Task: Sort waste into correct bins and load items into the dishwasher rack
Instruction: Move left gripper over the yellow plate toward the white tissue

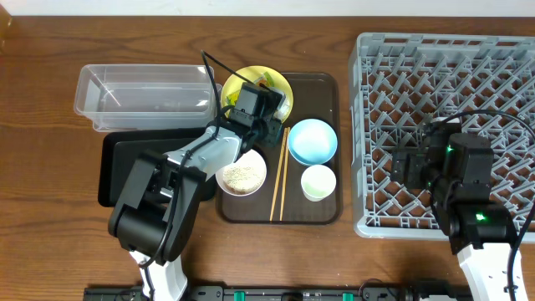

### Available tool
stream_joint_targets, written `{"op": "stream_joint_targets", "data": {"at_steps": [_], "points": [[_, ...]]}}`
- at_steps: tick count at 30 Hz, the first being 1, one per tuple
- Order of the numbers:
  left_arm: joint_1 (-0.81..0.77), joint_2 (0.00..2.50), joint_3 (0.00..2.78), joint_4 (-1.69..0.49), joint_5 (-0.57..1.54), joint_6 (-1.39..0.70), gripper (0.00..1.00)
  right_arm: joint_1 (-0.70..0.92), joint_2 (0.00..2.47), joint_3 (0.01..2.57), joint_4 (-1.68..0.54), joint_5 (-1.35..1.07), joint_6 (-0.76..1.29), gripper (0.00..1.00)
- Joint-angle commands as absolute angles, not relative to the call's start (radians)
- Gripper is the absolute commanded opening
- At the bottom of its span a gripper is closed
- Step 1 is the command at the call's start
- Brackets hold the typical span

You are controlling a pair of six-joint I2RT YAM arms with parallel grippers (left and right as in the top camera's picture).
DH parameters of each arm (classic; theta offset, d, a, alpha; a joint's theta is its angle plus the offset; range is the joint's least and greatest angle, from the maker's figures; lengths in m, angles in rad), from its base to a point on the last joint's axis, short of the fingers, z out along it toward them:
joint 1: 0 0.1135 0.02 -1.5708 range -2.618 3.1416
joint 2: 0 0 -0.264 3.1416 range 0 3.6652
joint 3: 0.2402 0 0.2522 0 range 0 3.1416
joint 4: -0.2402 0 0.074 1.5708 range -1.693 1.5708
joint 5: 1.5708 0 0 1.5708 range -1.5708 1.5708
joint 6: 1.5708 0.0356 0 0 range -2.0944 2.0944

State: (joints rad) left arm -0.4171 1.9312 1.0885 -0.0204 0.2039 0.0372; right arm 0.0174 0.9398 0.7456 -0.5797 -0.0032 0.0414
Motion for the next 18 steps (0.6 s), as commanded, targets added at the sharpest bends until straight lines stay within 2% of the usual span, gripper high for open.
{"op": "stream_joint_targets", "data": {"at_steps": [1,3,8,18], "points": [[-0.417,1.945,1.105,-0.030,0.255,0.014,0.34,0.031,0.935,0.767,-0.581,-0.005,0.044,0.99],[-0.417,1.945,1.105,-0.032,0.278,0.013,0.33,0.031,0.935,0.767,-0.581,-0.005,0.044,0.99],[-0.417,1.932,1.106,-0.055,0.281,-0.006,0.23,0.031,0.935,0.767,-0.581,-0.005,0.044,0.99],[-0.417,1.826,1.106,-0.074,0.281,-0.006,0.23,0.031,0.935,0.767,-0.585,-0.005,0.044,0.99]]}}
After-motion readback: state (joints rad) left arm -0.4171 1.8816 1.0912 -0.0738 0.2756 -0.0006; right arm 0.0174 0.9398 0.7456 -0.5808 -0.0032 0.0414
